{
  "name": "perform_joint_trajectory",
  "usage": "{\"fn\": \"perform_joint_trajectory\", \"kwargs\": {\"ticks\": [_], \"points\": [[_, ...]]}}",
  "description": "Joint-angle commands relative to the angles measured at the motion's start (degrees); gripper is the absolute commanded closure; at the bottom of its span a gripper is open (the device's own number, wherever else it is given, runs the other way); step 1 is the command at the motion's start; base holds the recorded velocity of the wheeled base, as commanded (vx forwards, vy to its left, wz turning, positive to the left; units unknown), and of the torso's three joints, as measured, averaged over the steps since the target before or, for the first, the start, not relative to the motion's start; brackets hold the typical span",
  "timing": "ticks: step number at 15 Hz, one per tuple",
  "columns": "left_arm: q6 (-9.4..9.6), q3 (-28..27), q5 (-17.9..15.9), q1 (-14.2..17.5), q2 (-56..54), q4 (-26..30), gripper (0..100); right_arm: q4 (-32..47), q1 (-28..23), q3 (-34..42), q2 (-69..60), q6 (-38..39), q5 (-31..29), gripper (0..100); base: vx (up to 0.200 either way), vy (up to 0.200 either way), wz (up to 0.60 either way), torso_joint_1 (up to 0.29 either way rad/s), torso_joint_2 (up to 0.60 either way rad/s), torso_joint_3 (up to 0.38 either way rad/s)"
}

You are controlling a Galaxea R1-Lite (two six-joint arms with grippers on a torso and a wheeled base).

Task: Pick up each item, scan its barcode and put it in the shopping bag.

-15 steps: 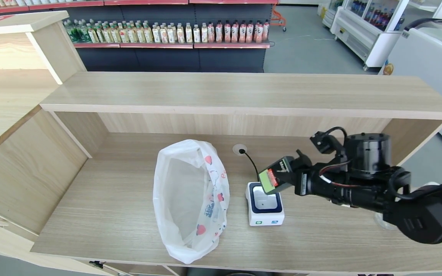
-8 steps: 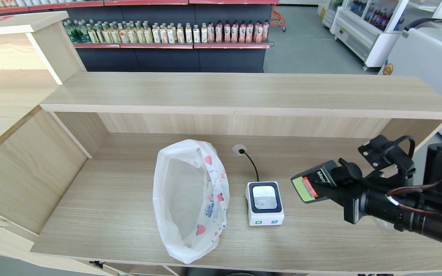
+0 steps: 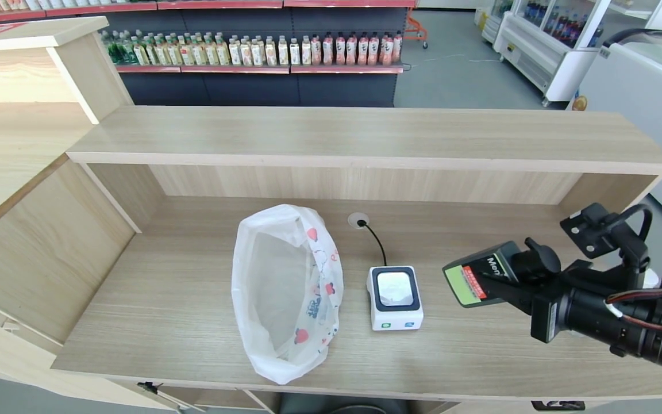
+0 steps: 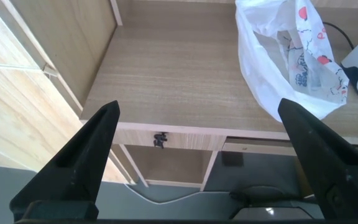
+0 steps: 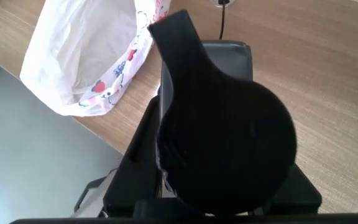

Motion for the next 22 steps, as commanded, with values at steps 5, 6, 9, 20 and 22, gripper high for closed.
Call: {"fn": "perform_joint_trajectory", "kwargs": {"ticks": [5,6,9,20,22], "points": [[-0.18,0.0,0.0,0.0,0.0,0.0,0,0.0,0.5,-4.6,5.0,4.4,2.8,100,0.000,0.200,0.00,0.007,0.01,0.003],[-0.09,0.0,0.0,0.0,0.0,0.0,0,0.0,0.7,-6.0,6.8,4.4,2.7,100,0.000,0.200,0.00,0.017,0.01,0.002],[-0.01,0.0,0.0,0.0,0.0,0.0,0,0.0,3.2,-7.3,10.3,4.7,2.6,100,0.000,0.133,0.00,-0.006,0.00,0.005],[-0.01,0.0,0.0,0.0,0.0,0.0,0,-9.2,7.9,-20.5,36.0,1.0,2.8,100,0.000,0.000,0.00,0.000,0.00,0.000],[-0.01,0.0,0.0,0.0,0.0,0.0,0,-8.9,8.4,-24.7,39.6,-0.3,2.8,100,0.000,0.000,0.00,0.000,0.00,0.000]]}}
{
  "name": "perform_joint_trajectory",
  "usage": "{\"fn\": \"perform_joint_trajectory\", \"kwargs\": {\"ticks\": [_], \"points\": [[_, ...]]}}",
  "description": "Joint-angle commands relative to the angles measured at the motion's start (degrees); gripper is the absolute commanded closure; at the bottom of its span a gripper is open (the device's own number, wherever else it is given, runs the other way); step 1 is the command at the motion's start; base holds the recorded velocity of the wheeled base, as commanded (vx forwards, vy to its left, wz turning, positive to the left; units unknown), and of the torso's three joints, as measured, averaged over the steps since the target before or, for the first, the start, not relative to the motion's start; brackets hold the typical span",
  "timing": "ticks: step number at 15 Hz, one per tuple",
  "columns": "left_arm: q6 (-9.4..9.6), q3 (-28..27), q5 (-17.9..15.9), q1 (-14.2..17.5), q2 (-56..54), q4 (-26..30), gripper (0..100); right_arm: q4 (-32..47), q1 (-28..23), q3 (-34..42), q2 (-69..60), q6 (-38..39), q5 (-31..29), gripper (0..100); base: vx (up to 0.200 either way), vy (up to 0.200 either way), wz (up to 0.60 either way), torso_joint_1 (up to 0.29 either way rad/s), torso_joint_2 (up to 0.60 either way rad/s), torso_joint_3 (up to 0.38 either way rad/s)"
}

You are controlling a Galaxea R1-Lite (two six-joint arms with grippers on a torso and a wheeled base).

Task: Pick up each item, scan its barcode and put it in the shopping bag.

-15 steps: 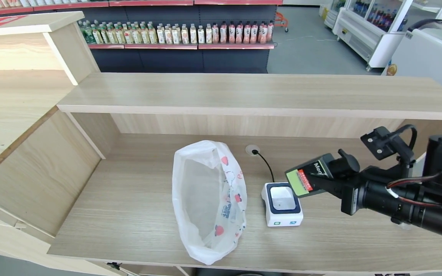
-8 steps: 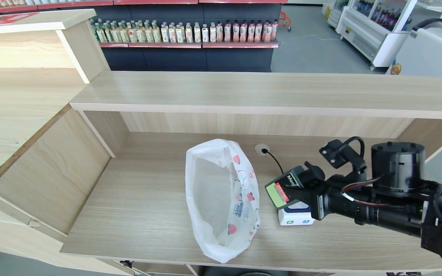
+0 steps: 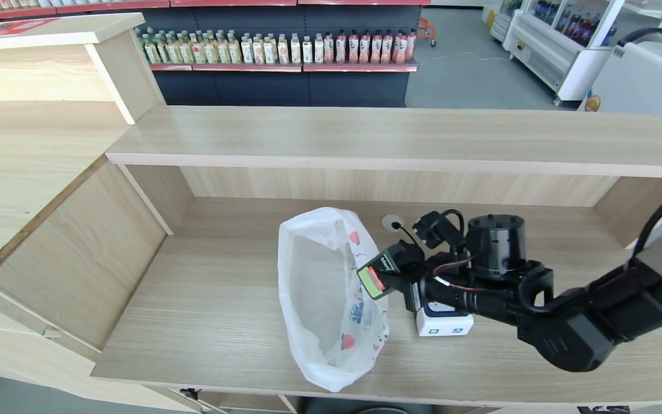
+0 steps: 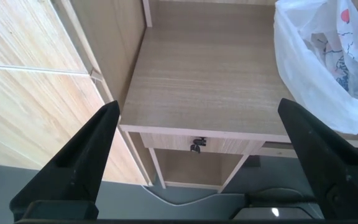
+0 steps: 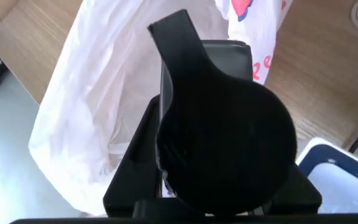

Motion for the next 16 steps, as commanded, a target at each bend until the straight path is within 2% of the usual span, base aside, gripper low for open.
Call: {"fn": "perform_joint_trajectory", "kwargs": {"ticks": [1,3,8,13,14,16], "points": [[-0.01,0.0,0.0,0.0,0.0,0.0,0,-0.4,1.1,-5.7,8.4,-2.0,0.0,100,0.000,0.000,0.00,0.000,0.00,0.000],[-0.01,0.0,0.0,0.0,0.0,0.0,0,-0.4,1.7,-9.4,11.9,-4.8,0.0,100,0.000,0.000,0.00,0.000,0.00,0.000],[-0.01,0.0,0.0,0.0,0.0,0.0,0,-0.2,3.8,-16.9,17.6,-5.8,-0.4,100,0.000,0.000,0.00,0.000,0.00,0.000],[-0.01,0.0,0.0,0.0,0.0,0.0,0,-0.1,4.1,-18.2,19.3,-8.8,-0.4,100,0.000,0.000,0.00,0.000,0.00,0.000],[-0.01,0.0,0.0,0.0,0.0,0.0,0,-0.1,4.1,-18.6,19.7,-8.9,-0.3,0,0.000,0.000,0.00,0.000,0.00,0.000],[-0.01,0.0,0.0,0.0,0.0,0.0,0,0.0,4.6,-18.9,19.6,-8.9,0.0,0,0.000,0.000,0.00,0.000,0.00,0.000]]}}
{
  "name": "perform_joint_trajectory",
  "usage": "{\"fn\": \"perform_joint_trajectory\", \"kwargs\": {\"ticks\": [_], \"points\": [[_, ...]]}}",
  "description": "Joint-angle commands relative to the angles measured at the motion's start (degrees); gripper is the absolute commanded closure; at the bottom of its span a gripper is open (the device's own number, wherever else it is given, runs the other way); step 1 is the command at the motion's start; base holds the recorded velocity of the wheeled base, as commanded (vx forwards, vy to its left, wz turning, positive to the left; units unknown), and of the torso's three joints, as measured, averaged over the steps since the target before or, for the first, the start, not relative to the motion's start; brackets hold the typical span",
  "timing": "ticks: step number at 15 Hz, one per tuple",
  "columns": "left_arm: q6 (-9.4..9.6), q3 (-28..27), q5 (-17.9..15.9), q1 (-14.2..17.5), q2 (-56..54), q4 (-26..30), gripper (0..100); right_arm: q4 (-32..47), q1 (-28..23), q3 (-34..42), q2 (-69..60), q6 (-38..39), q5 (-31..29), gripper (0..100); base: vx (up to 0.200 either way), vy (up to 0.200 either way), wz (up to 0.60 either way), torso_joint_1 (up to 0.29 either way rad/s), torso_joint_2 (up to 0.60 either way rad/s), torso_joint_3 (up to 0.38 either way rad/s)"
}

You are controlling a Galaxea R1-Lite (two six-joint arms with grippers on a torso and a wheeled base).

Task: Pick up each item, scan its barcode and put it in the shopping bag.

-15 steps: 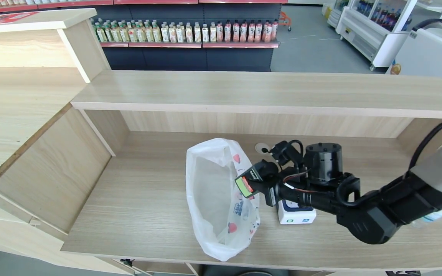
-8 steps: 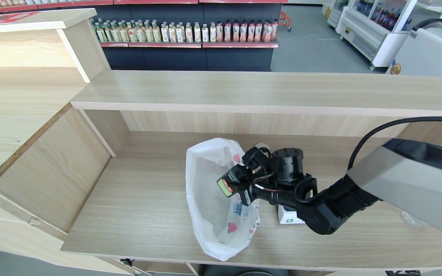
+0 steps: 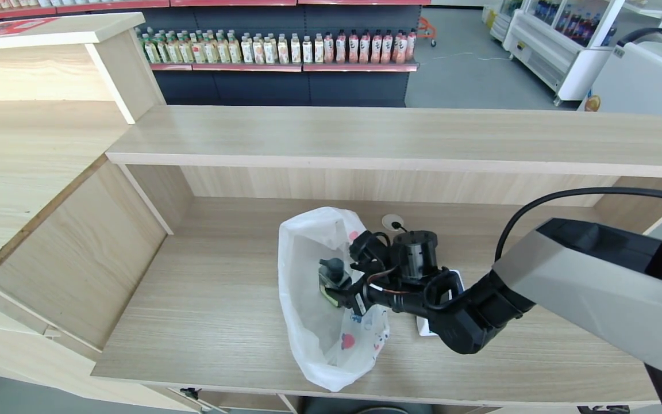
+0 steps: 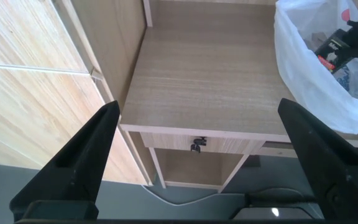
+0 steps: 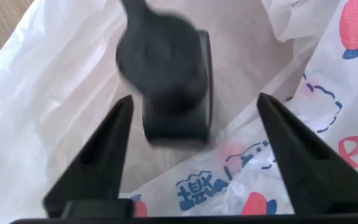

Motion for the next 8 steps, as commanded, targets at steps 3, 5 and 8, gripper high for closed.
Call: {"fn": "perform_joint_trajectory", "kwargs": {"ticks": [3,5,8], "points": [[-0.01,0.0,0.0,0.0,0.0,0.0,0,0.0,0.9,0.7,-3.3,1.7,0.1,0,0.000,0.000,0.00,0.000,0.00,0.000],[-0.01,0.0,0.0,0.0,0.0,0.0,0,0.0,0.4,2.7,-9.0,10.0,0.1,0,0.000,0.000,0.00,0.000,0.00,0.000],[-0.01,0.0,0.0,0.0,0.0,0.0,0,3.4,-0.5,8.3,-22.0,18.2,-0.6,0,0.000,0.000,0.00,0.000,0.00,0.000]]}}
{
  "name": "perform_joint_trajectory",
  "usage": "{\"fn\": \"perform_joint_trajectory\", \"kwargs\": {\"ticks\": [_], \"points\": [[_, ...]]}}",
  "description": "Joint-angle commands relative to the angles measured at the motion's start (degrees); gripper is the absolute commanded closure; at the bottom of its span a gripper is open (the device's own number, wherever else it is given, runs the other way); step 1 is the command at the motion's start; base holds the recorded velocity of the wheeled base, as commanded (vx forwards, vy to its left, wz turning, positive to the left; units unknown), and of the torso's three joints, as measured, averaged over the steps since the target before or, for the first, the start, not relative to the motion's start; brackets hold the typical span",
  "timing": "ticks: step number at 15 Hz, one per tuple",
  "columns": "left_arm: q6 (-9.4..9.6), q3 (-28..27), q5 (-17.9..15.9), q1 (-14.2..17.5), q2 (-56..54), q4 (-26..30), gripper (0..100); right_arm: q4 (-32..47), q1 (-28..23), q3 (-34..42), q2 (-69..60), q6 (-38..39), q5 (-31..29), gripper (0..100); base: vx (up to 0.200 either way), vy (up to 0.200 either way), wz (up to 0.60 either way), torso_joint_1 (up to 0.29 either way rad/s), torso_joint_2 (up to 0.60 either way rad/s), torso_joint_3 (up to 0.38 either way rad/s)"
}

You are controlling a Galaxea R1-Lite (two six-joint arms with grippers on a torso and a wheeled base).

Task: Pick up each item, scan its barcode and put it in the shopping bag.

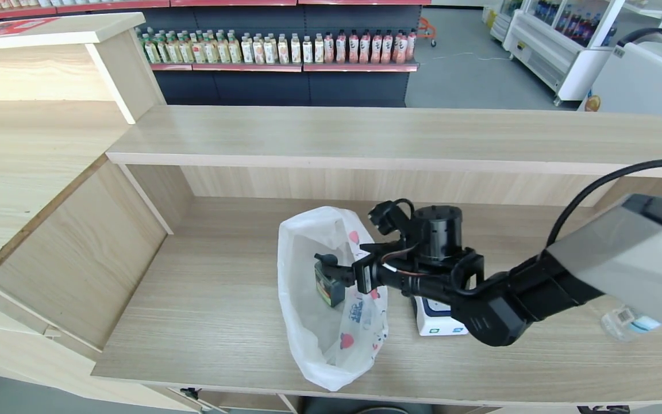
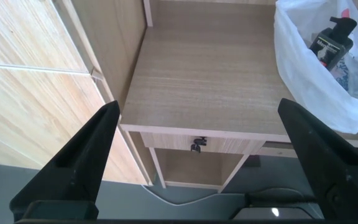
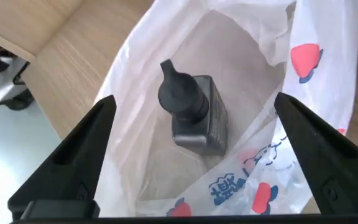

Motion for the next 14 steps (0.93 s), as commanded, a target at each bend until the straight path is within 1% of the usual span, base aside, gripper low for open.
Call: {"fn": "perform_joint_trajectory", "kwargs": {"ticks": [1,2,3,4,6,8,9,11,13,14], "points": [[-0.01,0.0,0.0,0.0,0.0,0.0,0,3.9,-1.7,9.7,-17.0,2.8,-0.8,0,0.000,0.000,0.00,0.000,0.00,0.000],[-0.01,0.0,0.0,0.0,0.0,0.0,0,6.5,-2.6,14.1,-22.2,0.9,-1.0,0,0.000,0.000,0.00,0.000,0.00,0.000],[-0.01,0.0,0.0,0.0,0.0,0.0,0,10.8,-5.9,20.3,-30.4,-3.0,-1.0,0,0.000,0.000,0.00,0.000,0.00,0.000],[-0.01,0.0,0.0,0.0,0.0,0.0,0,14.3,-9.2,23.4,-36.1,-4.3,-2.5,0,0.000,0.000,0.00,0.000,0.00,0.000],[-0.01,0.0,0.0,0.0,0.0,0.0,0,19.0,-13.0,25.6,-41.3,-7.8,-10.0,0,0.000,0.000,0.00,0.000,0.00,0.000],[-0.01,0.0,0.0,0.0,0.0,0.0,0,25.1,-15.2,29.7,-48.0,-8.4,-19.9,0,0.000,0.000,0.00,0.000,0.00,0.000],[-0.01,0.1,0.0,0.0,0.0,0.0,0,26.3,-16.1,32.1,-50.1,-8.3,-21.6,0,0.000,0.000,0.00,0.000,0.00,0.000],[-0.01,0.0,0.0,0.0,0.0,0.0,0,26.6,-16.7,35.6,-52.7,-6.2,-22.3,0,0.000,0.000,0.00,0.000,0.00,0.000],[-0.01,0.0,0.0,0.0,0.0,0.0,0,26.6,-19.2,37.0,-52.9,-4.9,-22.3,0,0.000,0.000,0.00,0.000,0.00,0.000],[-0.01,0.0,0.0,0.0,0.0,0.0,0,26.6,-19.6,37.1,-53.0,-4.8,-22.3,0,0.000,0.000,0.00,0.000,0.00,0.000]]}}
